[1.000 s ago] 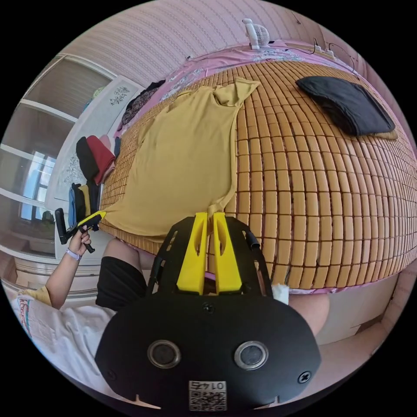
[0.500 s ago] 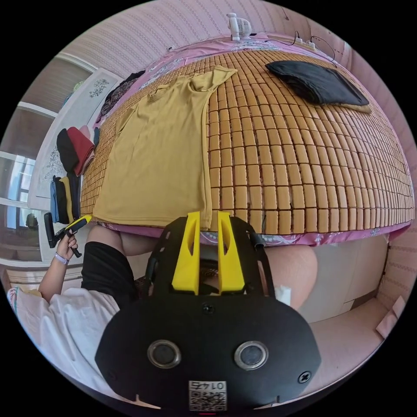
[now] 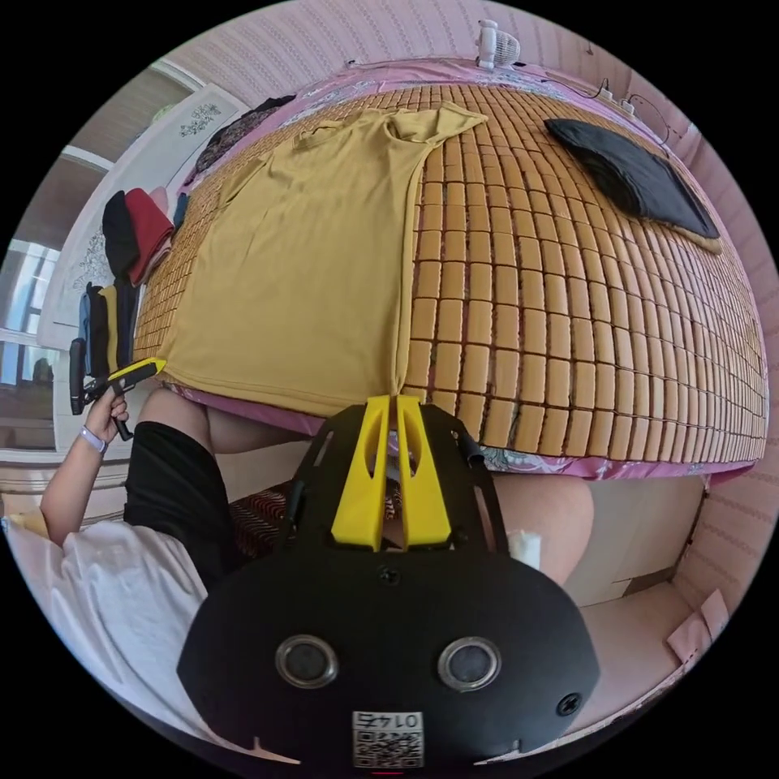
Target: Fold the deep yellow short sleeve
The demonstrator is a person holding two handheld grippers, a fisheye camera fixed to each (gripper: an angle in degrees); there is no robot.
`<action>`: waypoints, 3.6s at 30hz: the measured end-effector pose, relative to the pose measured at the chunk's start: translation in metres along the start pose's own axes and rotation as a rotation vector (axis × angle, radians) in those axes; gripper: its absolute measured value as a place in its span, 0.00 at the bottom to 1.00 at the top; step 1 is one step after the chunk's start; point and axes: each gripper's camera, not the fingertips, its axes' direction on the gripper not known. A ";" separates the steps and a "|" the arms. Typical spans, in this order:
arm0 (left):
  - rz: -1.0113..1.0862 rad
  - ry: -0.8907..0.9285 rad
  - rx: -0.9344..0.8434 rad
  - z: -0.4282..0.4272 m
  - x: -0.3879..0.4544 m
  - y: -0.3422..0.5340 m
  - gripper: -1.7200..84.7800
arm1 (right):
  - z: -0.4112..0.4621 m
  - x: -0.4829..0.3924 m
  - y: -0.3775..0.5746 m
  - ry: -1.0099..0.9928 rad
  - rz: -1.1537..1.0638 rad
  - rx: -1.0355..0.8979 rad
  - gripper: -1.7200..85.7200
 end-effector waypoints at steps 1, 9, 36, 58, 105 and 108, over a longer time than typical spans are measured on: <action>0.004 0.007 0.022 -0.007 -0.001 0.004 0.02 | -0.008 0.003 0.003 -0.020 0.003 0.024 0.03; 0.096 0.171 0.504 -0.199 -0.017 0.043 0.01 | -0.184 0.035 0.040 -0.290 -0.124 0.501 0.02; -0.116 0.084 0.882 -0.414 -0.149 -0.029 0.01 | -0.369 -0.021 -0.089 -0.450 -0.213 0.753 0.02; -0.196 0.100 0.352 -0.146 -0.194 0.003 0.01 | -0.075 0.025 -0.021 -0.289 -0.040 0.301 0.02; 0.694 -0.322 0.634 -0.482 0.401 0.317 0.01 | -0.077 -0.175 0.216 0.035 -0.042 0.411 0.02; 0.937 -0.605 0.724 -0.524 0.499 0.360 0.01 | -0.082 -0.188 0.229 0.047 -0.048 0.427 0.02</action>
